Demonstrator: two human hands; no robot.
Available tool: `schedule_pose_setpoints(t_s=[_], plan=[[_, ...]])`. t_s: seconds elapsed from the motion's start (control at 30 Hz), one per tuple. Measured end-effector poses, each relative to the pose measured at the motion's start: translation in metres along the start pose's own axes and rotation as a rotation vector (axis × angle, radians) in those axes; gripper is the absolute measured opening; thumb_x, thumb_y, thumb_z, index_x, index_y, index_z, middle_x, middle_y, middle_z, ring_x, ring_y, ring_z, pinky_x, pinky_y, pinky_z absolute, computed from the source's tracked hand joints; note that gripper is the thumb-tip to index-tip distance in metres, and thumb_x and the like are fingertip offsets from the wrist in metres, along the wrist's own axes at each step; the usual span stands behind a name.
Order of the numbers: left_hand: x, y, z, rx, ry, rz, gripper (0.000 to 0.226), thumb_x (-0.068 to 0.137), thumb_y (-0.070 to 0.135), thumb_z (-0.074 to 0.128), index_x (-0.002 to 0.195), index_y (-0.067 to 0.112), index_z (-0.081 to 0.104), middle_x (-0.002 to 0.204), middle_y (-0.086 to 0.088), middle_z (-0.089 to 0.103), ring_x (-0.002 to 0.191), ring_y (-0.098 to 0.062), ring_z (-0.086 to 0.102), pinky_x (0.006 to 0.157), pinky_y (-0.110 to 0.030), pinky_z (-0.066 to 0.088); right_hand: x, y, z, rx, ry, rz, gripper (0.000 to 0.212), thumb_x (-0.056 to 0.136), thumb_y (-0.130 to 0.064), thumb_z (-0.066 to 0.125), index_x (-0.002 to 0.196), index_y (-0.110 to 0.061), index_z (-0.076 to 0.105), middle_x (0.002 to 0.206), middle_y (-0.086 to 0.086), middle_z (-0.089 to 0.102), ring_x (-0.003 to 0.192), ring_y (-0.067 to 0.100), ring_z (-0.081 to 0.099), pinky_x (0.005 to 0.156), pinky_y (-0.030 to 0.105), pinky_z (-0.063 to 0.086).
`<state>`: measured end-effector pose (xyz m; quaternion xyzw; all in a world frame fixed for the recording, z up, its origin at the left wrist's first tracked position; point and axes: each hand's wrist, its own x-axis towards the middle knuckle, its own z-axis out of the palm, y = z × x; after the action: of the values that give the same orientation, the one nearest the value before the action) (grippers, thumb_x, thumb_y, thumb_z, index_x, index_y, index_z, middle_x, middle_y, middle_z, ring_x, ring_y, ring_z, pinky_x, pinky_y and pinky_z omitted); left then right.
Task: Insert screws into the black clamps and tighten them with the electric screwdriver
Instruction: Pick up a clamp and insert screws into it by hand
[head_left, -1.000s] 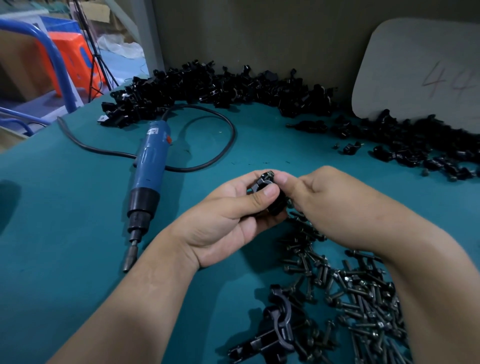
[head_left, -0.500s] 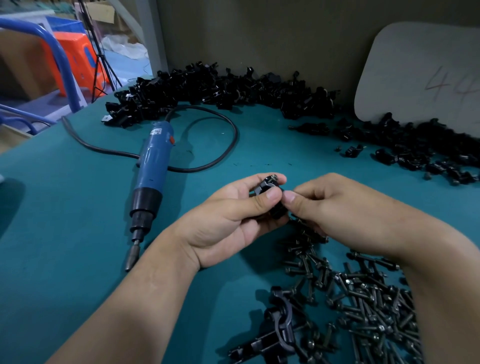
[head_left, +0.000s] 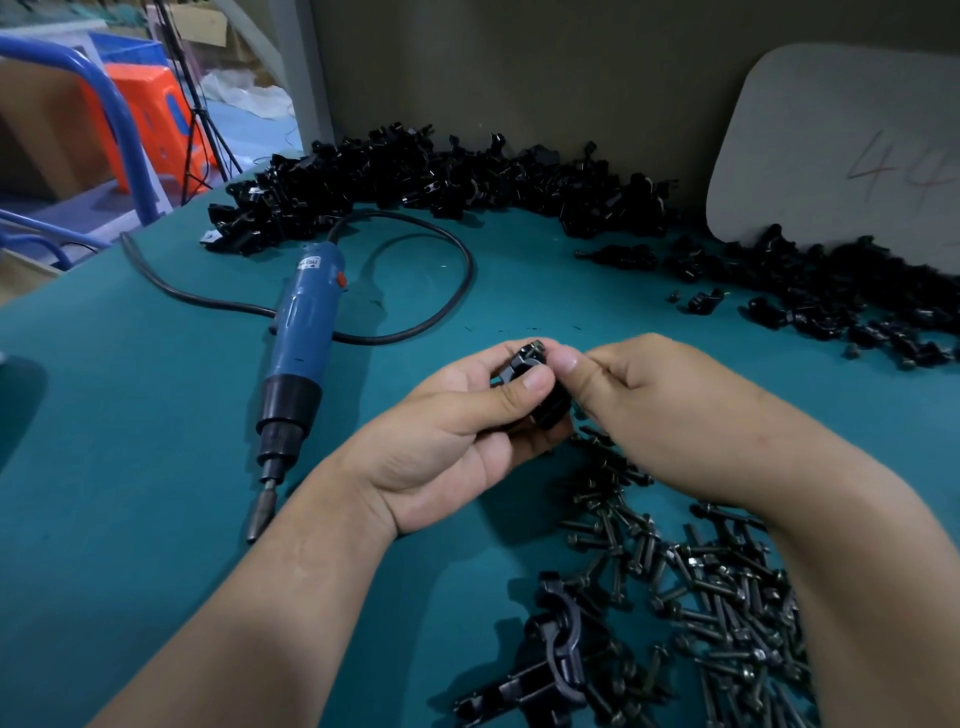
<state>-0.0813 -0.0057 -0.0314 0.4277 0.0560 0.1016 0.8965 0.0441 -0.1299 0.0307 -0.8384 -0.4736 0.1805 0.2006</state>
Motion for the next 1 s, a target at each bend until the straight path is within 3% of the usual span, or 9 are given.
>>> schedule_pose_setpoints(t_s=[0.1, 0.2, 0.37, 0.47, 0.53, 0.6, 0.7, 0.9, 1.0], plan=[[0.001, 0.000, 0.000, -0.024, 0.015, 0.012, 0.040, 0.097, 0.008, 0.055, 0.136, -0.002, 0.051, 0.113, -0.013, 0.066, 0.102, -0.017, 0.068, 0.098, -0.029, 0.057, -0.004, 0.002, -0.006, 0.067, -0.032, 0.014, 0.062, 0.086, -0.077, 0.029, 0.088, -0.024, 0.062, 0.059, -0.006, 0.063, 0.051, 0.013, 0.059, 0.059, 0.039, 0.052], [0.002, -0.001, -0.001, -0.074, 0.052, 0.009, 0.038, 0.092, 0.007, 0.059, 0.129, 0.002, 0.054, 0.112, -0.014, 0.066, 0.101, -0.019, 0.067, 0.096, -0.030, 0.058, -0.005, 0.003, -0.006, 0.080, -0.006, -0.032, 0.022, 0.100, -0.052, 0.047, 0.087, -0.036, 0.055, 0.072, -0.009, 0.069, 0.066, 0.020, 0.068, 0.063, 0.044, 0.057], [0.001, -0.002, -0.001, -0.042, 0.047, 0.007, 0.033, 0.092, 0.007, 0.058, 0.124, 0.003, 0.056, 0.104, -0.008, 0.069, 0.097, -0.015, 0.068, 0.096, -0.029, 0.058, 0.000, 0.001, 0.001, -0.025, -0.007, -0.009, 0.054, 0.102, -0.059, 0.039, 0.073, -0.014, 0.048, 0.046, -0.010, 0.043, 0.044, 0.008, 0.038, 0.051, 0.033, 0.036], [0.001, 0.000, 0.001, -0.022, 0.047, 0.010, 0.045, 0.096, 0.008, 0.055, 0.139, -0.005, 0.048, 0.114, -0.016, 0.064, 0.100, -0.019, 0.068, 0.098, -0.029, 0.056, -0.001, 0.002, -0.003, 0.025, -0.021, 0.017, 0.063, 0.093, -0.072, 0.031, 0.076, -0.015, 0.054, 0.054, -0.007, 0.058, 0.048, 0.010, 0.051, 0.056, 0.034, 0.046], [0.001, 0.000, 0.001, -0.052, 0.071, 0.010, 0.045, 0.093, 0.007, 0.057, 0.137, -0.004, 0.050, 0.115, -0.015, 0.065, 0.099, -0.018, 0.069, 0.097, -0.030, 0.057, -0.002, 0.003, -0.003, 0.033, 0.007, -0.023, 0.039, 0.098, -0.061, 0.039, 0.083, -0.030, 0.057, 0.074, -0.002, 0.069, 0.066, 0.015, 0.065, 0.067, 0.040, 0.054], [0.001, -0.001, 0.001, -0.037, 0.080, -0.003, 0.052, 0.093, 0.007, 0.057, 0.142, -0.007, 0.046, 0.117, -0.015, 0.063, 0.100, -0.017, 0.068, 0.097, -0.030, 0.056, -0.001, 0.003, -0.002, 0.028, 0.038, -0.049, 0.026, 0.103, -0.046, 0.046, 0.082, -0.034, 0.054, 0.073, -0.002, 0.066, 0.065, 0.016, 0.062, 0.064, 0.039, 0.053], [0.001, -0.001, 0.002, -0.003, 0.081, -0.024, 0.054, 0.093, 0.008, 0.058, 0.143, -0.008, 0.045, 0.115, -0.012, 0.062, 0.102, -0.015, 0.064, 0.100, -0.031, 0.054, 0.001, 0.004, 0.001, 0.010, 0.038, -0.030, 0.034, 0.105, -0.046, 0.045, 0.076, -0.029, 0.052, 0.061, -0.007, 0.055, 0.055, 0.011, 0.049, 0.055, 0.033, 0.042], [0.001, -0.001, -0.002, 0.025, 0.027, 0.017, 0.038, 0.098, 0.012, 0.055, 0.134, 0.000, 0.054, 0.121, -0.011, 0.065, 0.110, -0.017, 0.063, 0.106, -0.032, 0.051, 0.004, -0.001, 0.006, 0.000, 0.057, 0.006, 0.061, 0.094, -0.072, 0.032, 0.065, -0.021, 0.047, 0.038, -0.012, 0.036, 0.038, 0.010, 0.033, 0.051, 0.030, 0.031], [0.001, 0.000, 0.001, -0.052, 0.043, 0.043, 0.045, 0.097, 0.009, 0.055, 0.139, -0.006, 0.049, 0.114, -0.017, 0.064, 0.100, -0.022, 0.070, 0.099, -0.031, 0.057, 0.003, -0.004, 0.004, 0.088, 0.078, 0.021, 0.074, 0.086, -0.082, 0.021, 0.065, -0.022, 0.061, 0.038, -0.012, 0.044, 0.036, 0.006, 0.041, 0.051, 0.027, 0.031]])
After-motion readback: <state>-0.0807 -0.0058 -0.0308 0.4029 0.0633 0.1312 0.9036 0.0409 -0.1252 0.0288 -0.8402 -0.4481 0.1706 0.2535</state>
